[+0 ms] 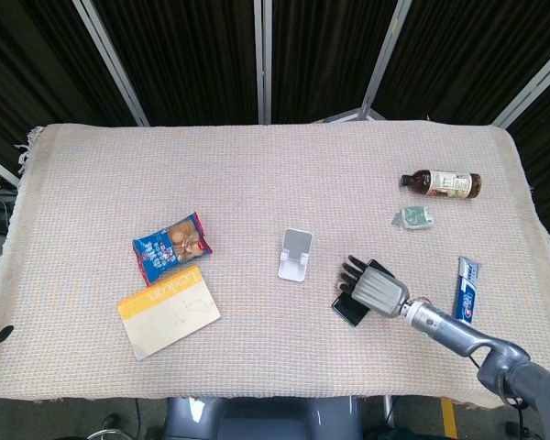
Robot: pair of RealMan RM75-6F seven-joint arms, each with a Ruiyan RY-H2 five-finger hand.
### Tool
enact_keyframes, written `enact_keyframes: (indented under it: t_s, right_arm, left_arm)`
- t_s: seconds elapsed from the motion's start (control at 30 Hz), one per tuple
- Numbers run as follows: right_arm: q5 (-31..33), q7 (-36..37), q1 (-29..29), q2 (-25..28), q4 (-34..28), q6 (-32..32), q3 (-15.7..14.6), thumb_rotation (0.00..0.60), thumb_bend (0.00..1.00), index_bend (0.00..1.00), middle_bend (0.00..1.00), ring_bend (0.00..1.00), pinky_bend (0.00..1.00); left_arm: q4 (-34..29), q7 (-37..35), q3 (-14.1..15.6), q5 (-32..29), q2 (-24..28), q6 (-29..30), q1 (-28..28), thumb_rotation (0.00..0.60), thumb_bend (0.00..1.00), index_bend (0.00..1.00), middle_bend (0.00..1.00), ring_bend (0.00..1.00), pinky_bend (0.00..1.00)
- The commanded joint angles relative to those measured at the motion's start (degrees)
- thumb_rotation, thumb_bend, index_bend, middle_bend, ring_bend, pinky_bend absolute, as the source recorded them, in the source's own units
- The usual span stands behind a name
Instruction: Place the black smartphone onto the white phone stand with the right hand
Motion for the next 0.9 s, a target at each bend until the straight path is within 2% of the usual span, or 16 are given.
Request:
enact_keyframes:
  t_s: [0.03, 0.13, 0.2, 0.37, 0.53, 0.63, 0.73, 0.83, 0.9]
  right_arm:
    - [-0.28, 0.22, 0.42, -1.25, 2.07, 0.71, -0.88, 0.6, 0.01, 0.34, 0.35, 0.24, 0.18]
    - [-0.26, 1.16, 0.41, -2.44, 4.18, 2.75, -1.22, 0.6, 0.06, 0.51, 0.51, 0.37, 0.19]
    - [-0.34, 1.79, 0.33, -2.95, 5.41, 4.39, -1.41, 0.6, 0.1, 0.56, 0.56, 0.42, 0.19]
    - [-0.71, 3.49, 0.18, -3.42, 8.26, 9.71, -2.15, 0.6, 0.11, 0.56, 0.57, 0.43, 0.21]
    - [-0.97, 0.4, 0.57, -2.06, 7.19, 14.49, -1.78, 0.6, 0.11, 0.56, 0.57, 0.44, 0.22]
    - [-1.39, -2.68, 1.18, -0.36, 4.73, 16.3, -1.38, 0.6, 0.11, 0.56, 0.58, 0.44, 0.23]
    - [-2.02, -9.14, 2.35, 2.7, -0.62, 18.2, -0.04, 0.6, 0.12, 0.56, 0.58, 0.45, 0.24]
    - [-2.53, -17.6, 3.99, 5.56, -6.25, 18.58, 2.31, 0.6, 0.12, 0.56, 0.57, 0.45, 0.24]
    - [-1.84, -24.54, 5.34, 8.12, -12.39, 16.72, 4.73, 0.6, 0.12, 0.56, 0.57, 0.45, 0.24]
  left_arm:
    - [0.05, 0.21, -0.04, -0.19, -0.13, -0.21, -0.11, 0.6, 0.0, 0.0, 0.0, 0.0, 0.0]
    - [0.1, 0.43, -0.08, -0.47, -0.24, -0.4, -0.17, 0.6, 0.0, 0.0, 0.0, 0.0, 0.0]
    - [0.14, 0.5, -0.11, -0.62, -0.29, -0.57, -0.24, 0.6, 0.0, 0.0, 0.0, 0.0, 0.0]
    - [0.21, 0.28, -0.08, -0.74, -0.25, -0.98, -0.4, 0.6, 0.0, 0.0, 0.0, 0.0, 0.0]
    - [-0.2, -0.55, 0.08, -0.01, 0.23, -0.53, -0.24, 0.6, 0.0, 0.0, 0.0, 0.0, 0.0]
    - [-0.39, -1.05, 0.25, 0.58, 0.54, -0.15, -0.08, 0.6, 0.0, 0.0, 0.0, 0.0, 0.0]
    - [-0.6, -1.92, 0.5, 1.25, 0.97, 0.31, 0.19, 0.6, 0.0, 0.0, 0.0, 0.0, 0.0]
    - [-0.75, -2.67, 0.6, 1.72, 1.31, 0.74, 0.39, 0.6, 0.0, 0.0, 0.0, 0.0, 0.0]
    - [-0.87, -3.2, 0.66, 1.99, 1.58, 0.94, 0.5, 0.6, 0.0, 0.0, 0.0, 0.0, 0.0]
